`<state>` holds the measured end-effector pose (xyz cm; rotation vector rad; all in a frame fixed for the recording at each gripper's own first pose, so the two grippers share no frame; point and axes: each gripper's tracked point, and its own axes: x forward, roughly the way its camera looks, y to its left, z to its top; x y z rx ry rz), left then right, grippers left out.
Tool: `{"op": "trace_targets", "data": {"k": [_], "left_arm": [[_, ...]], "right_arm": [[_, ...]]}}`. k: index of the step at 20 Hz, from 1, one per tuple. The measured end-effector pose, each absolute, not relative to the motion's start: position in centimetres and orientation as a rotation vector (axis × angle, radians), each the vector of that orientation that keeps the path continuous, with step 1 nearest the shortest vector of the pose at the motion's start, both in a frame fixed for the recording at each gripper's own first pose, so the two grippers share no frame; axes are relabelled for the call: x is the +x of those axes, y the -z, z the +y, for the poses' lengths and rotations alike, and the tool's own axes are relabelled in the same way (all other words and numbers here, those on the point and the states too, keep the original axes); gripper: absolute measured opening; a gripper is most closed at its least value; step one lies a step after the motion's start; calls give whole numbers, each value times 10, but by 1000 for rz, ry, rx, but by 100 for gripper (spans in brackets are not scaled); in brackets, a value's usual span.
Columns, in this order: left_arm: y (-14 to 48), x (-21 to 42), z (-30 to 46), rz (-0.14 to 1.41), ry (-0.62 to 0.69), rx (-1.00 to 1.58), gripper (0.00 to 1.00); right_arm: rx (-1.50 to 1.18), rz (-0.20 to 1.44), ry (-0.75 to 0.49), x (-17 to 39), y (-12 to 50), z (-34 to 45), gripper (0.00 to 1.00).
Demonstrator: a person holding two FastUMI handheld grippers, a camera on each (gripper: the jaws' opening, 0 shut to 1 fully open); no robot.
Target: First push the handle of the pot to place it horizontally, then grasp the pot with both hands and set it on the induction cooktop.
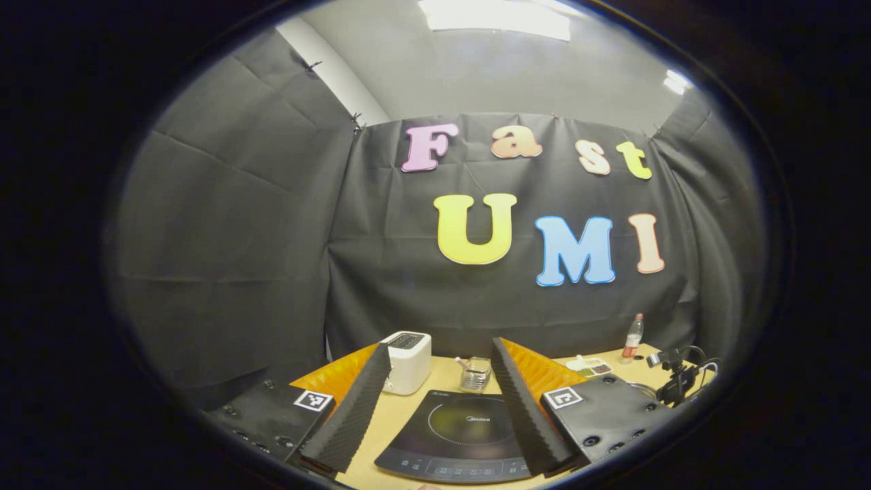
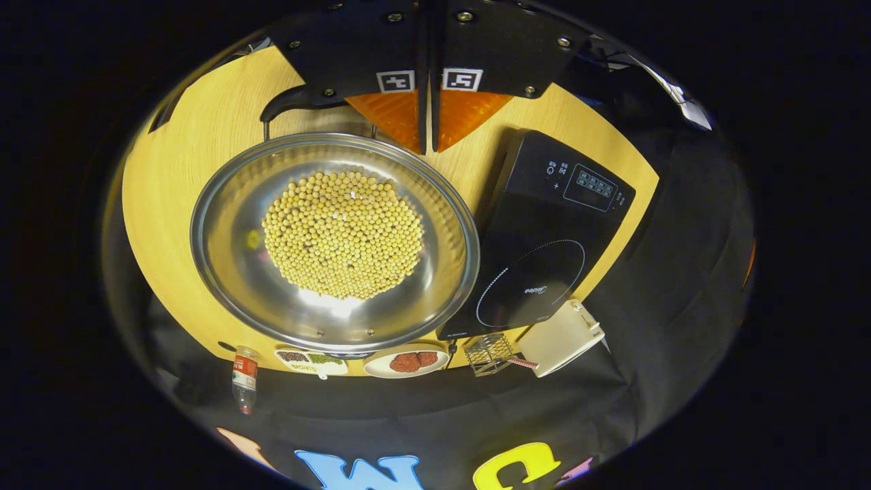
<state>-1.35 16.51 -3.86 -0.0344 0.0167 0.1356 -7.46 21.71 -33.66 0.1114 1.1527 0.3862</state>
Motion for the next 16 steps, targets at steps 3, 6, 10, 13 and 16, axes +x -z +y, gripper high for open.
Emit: {"op": "trace_targets", "data": {"k": [3, 6, 10, 13, 16], "left_arm": [[39, -10, 156, 26, -139, -34, 97], [37, -7, 136, 23, -127, -30, 99], [32, -2, 105, 29, -133, -33, 99], [29, -1, 81, 27, -119, -12, 95], [22, 1, 61, 17, -111, -11, 99]], "right_arm": [[95, 1155, -390, -78, 337, 206, 1], [94, 1144, -405, -78, 334, 195, 1], [111, 1148, -421, -76, 332, 177, 1], [123, 1148, -422, -74, 332, 164, 1], [117, 1146, -425, -70, 332, 151, 1]]}}
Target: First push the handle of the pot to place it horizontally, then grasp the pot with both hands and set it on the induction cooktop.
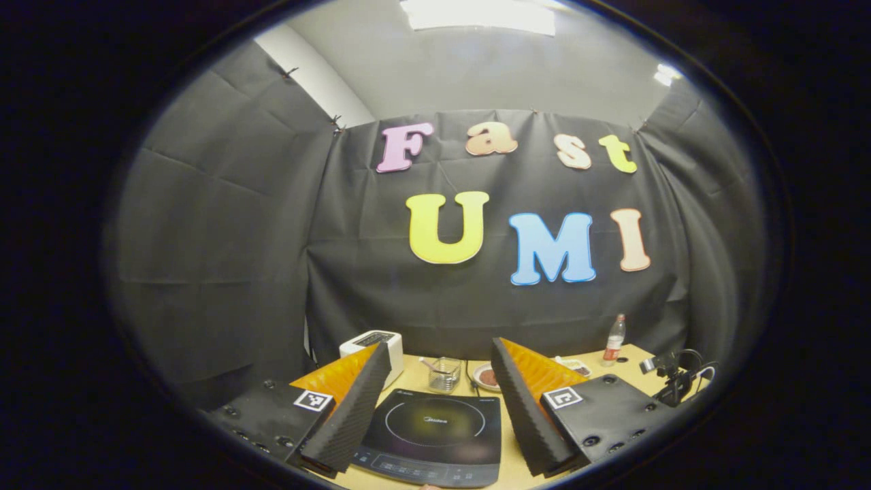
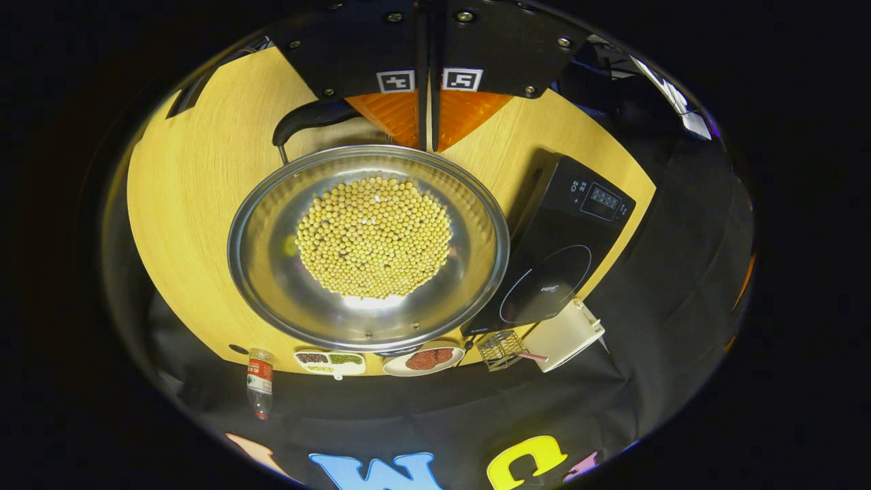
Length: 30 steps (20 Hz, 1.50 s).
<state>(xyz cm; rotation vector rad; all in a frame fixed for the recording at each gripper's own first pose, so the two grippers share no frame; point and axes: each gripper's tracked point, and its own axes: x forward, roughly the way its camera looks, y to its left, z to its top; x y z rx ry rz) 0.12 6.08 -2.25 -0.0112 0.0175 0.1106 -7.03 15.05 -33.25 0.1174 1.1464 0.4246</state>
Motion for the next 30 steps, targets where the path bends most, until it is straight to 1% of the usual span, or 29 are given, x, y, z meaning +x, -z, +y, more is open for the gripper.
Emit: {"op": "trace_targets", "data": {"k": [3, 6, 7, 10, 15, 16, 17, 23, 24, 25, 26, 28, 29, 30], "left_arm": [[21, 3, 50, 20, -119, -20, 99], [22, 4, 40, 21, -126, -20, 94], [21, 4, 36, 21, -127, -18, 94], [23, 7, 22, 24, -124, -16, 99], [21, 12, 0, 24, -110, -9, 99], [21, 13, -3, 23, -107, -9, 97], [20, 13, -6, 23, -105, -8, 99], [22, 17, -20, 28, -114, -4, 99], [24, 18, -22, 31, -118, -2, 96], [24, 17, -23, 33, -122, 1, 96], [25, 18, -26, 36, -126, 3, 99], [25, 18, -28, 38, -138, 7, 94], [25, 19, -30, 40, -144, 9, 97], [26, 19, -32, 41, -150, 13, 94]], "right_arm": [[116, 1144, -425, -67, 332, 136, 1], [113, 1146, -424, -64, 333, 123, 1], [111, 1147, -425, -63, 335, 119, 1], [92, 1146, -426, -60, 335, 106, 1], [49, 1150, -398, -55, 339, 79, 1], [35, 1152, -391, -52, 339, 73, 1], [18, 1150, -386, -51, 341, 67, 1], [-100, 1129, -369, -34, 346, 38, 1], [-121, 1121, -372, -30, 346, 34, 1], [-143, 1111, -374, -27, 347, 31, 1], [-163, 1102, -378, -22, 348, 27, 1], [-186, 1089, -383, -16, 349, 22, 1], [-190, 1084, -384, -12, 350, 19, 1], [-189, 1081, -385, -7, 350, 16, 1]]}}
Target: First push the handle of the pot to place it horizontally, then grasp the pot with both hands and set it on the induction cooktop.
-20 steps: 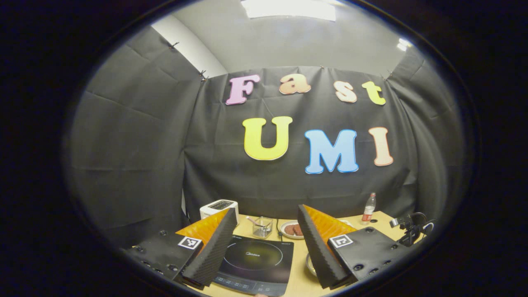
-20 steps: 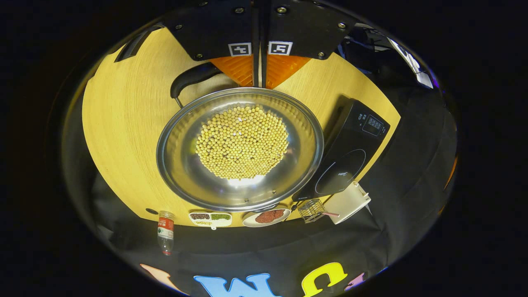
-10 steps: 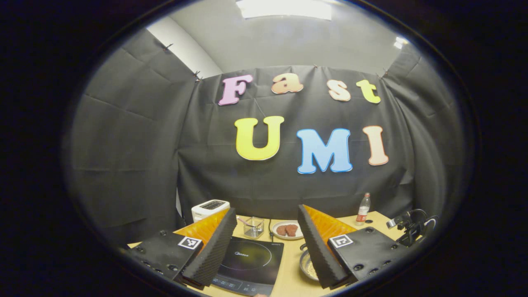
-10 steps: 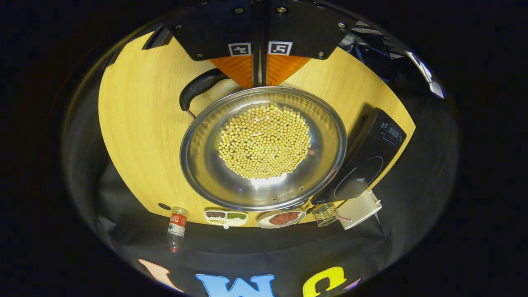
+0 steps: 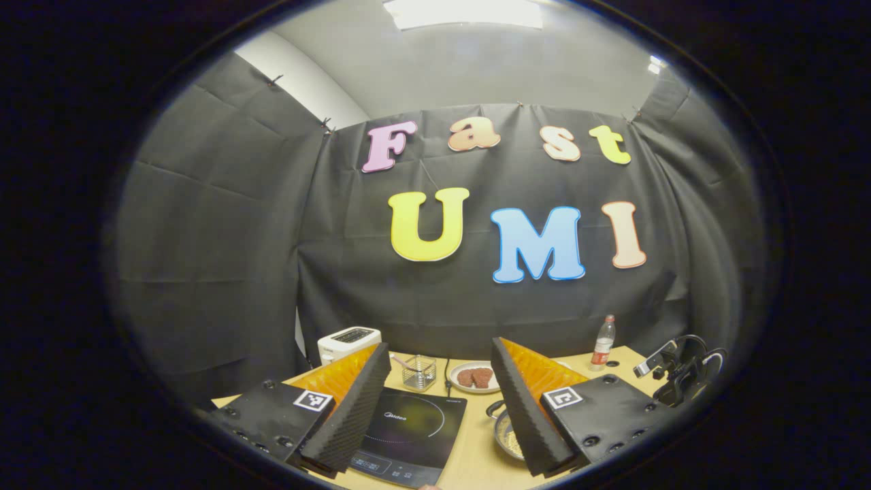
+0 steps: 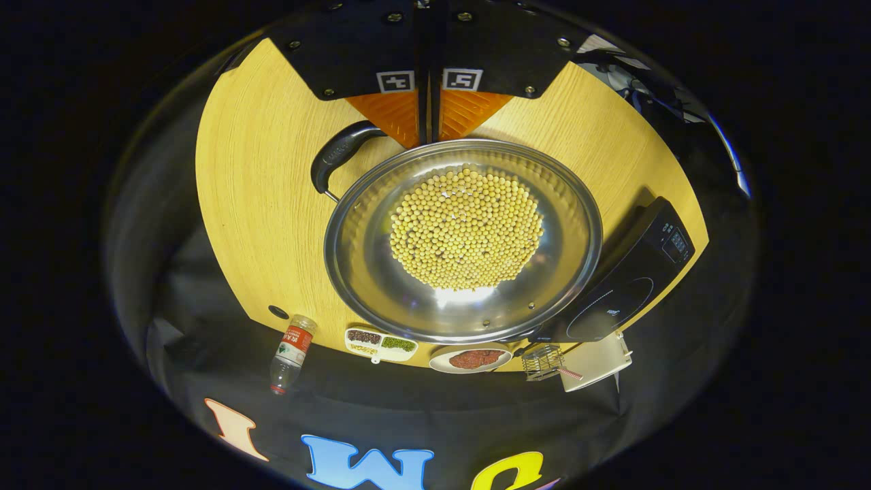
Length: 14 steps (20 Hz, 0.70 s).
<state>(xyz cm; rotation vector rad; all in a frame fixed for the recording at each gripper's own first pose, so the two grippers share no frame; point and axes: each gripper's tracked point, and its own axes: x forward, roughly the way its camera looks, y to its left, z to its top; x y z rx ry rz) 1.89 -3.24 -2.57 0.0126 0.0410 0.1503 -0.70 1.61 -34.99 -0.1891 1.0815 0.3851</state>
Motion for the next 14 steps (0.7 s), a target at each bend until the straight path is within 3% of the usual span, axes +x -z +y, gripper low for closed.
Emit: {"op": "trace_targets", "data": {"k": [5, 6, 7, 14], "left_arm": [[27, 16, -43, 49, -186, 32, 94], [27, 14, -45, 50, -194, 35, 99], [27, 13, -48, 52, -201, 37, 95], [32, 5, -70, 65, -245, 49, 95]], "right_arm": [[-193, 1065, -376, 13, 356, -2, 1], [-193, 1060, -373, 18, 357, -6, 1], [-191, 1056, -372, 21, 357, -10, 1], [-143, 987, -341, 51, 356, -30, 1]]}}
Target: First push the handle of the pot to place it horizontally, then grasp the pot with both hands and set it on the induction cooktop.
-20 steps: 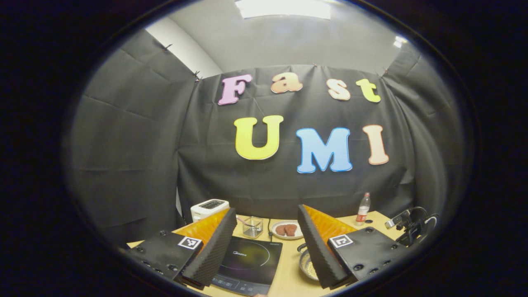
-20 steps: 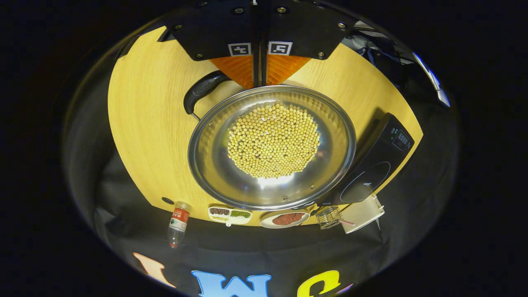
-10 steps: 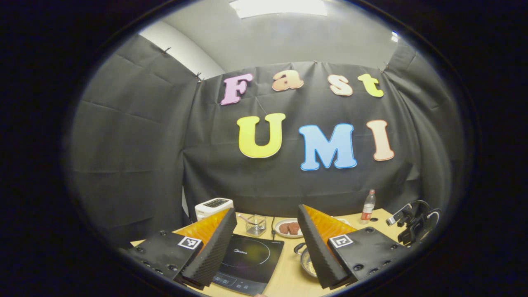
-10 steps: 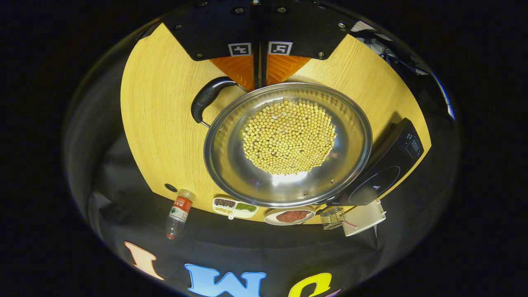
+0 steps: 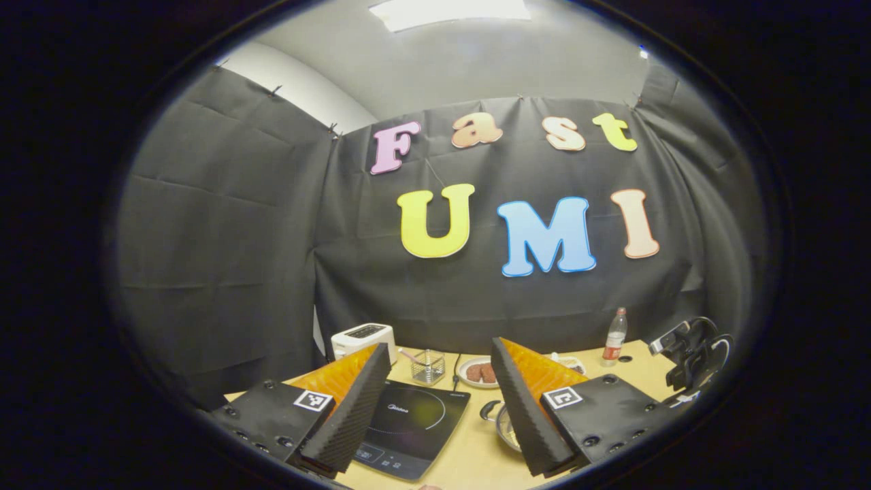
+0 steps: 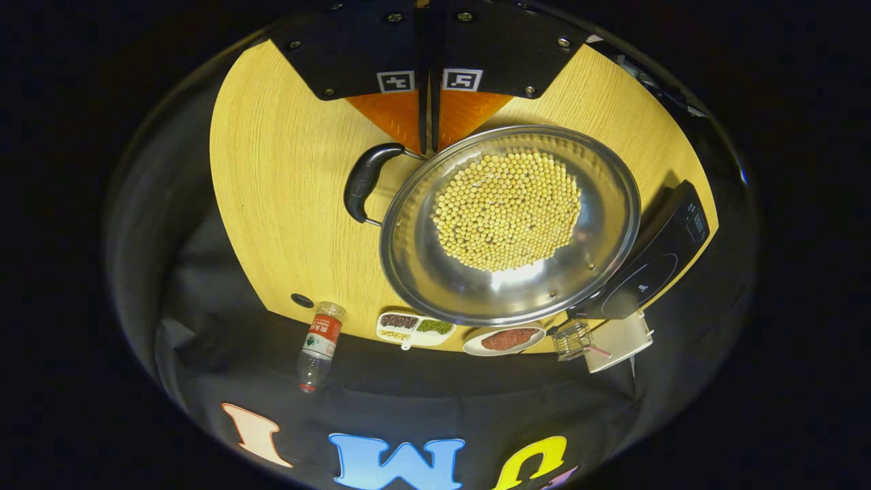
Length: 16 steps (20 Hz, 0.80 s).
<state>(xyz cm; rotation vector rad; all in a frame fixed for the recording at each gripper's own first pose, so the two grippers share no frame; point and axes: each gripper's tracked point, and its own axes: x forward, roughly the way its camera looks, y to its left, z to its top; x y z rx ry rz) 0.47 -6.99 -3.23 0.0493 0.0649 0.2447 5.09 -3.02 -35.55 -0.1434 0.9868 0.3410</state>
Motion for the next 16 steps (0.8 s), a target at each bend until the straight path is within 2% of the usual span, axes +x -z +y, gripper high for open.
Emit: {"op": "trace_targets", "data": {"k": [1, 2, 10, 11, 14, 16], "left_arm": [[33, 2, -73, 70, -252, 49, 99], [35, -2, -76, 74, -256, 49, 95], [42, 6, -104, 97, -196, 71, 99], [45, 12, -107, 100, -183, 67, 99], [60, 32, -114, 124, -139, 63, 99], [76, 47, -117, 151, -103, 65, 99]], "right_arm": [[-138, 966, -332, 57, 353, -34, 1], [-141, 938, -326, 64, 350, -37, 1], [-35, 809, -267, 81, 323, -52, 1], [1, 795, -270, 79, 315, -50, 4], [73, 734, -264, 84, 299, -47, 100], [83, 704, -244, 85, 291, -49, 97]]}}
